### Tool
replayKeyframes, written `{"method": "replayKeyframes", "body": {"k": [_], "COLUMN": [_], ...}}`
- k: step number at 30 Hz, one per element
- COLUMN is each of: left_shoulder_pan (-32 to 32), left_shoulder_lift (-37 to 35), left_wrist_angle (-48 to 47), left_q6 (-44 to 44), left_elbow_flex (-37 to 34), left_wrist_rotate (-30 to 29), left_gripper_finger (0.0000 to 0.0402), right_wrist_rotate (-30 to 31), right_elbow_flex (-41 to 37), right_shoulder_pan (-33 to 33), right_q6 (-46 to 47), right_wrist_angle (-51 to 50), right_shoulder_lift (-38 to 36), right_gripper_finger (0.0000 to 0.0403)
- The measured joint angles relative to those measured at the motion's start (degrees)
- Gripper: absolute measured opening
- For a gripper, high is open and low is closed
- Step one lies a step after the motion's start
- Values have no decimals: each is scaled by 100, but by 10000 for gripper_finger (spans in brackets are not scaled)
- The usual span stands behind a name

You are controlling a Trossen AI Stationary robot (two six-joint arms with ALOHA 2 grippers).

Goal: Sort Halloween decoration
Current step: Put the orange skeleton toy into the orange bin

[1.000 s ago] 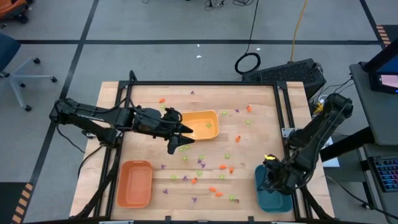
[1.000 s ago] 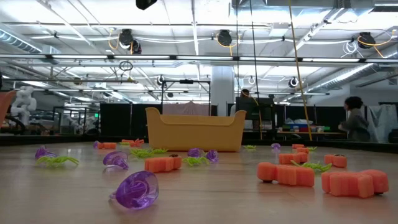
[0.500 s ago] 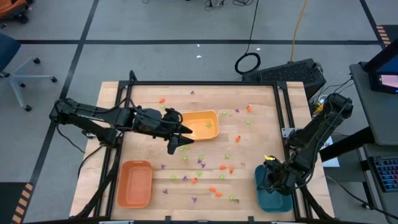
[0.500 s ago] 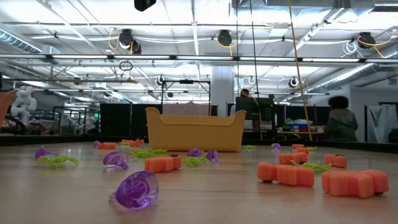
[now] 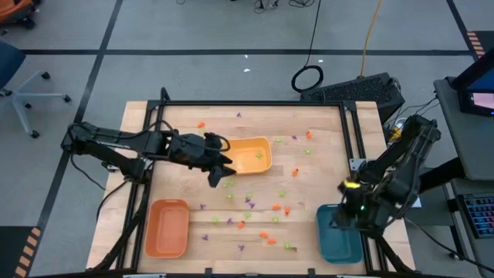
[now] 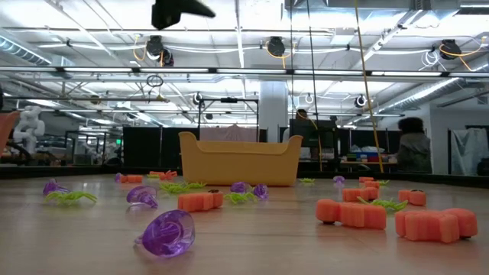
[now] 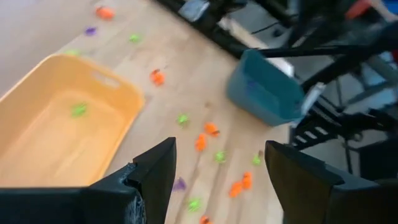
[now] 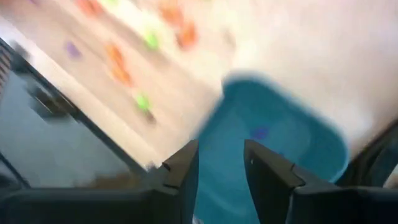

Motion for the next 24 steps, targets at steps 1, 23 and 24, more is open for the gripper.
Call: {"method": "replayKeyframes", "body": {"k": [1, 23, 24], "left_shoulder_pan": [78, 1006, 1002], "left_shoulder_lift": [-8, 40, 44], "left_wrist_angle": [-164, -3039, -3155], "left_q6": [-92, 209, 252], "left_elbow_flex": [3, -307, -375], "left_wrist_rotate": [9, 212, 212], "left_gripper_finger": [246, 246, 246], "right_wrist_rotate": [286, 1836, 1836], "right_elbow_flex": [226, 1109, 1109], "right_shoulder_pan": [-30, -1865, -1885], "right_q6": [-28, -4732, -4918], "right_wrist_angle": [-245, -1154, -1154], "right_shoulder_lift": [-2, -1244, -1355], "right_gripper_finger": [116, 116, 116]}}
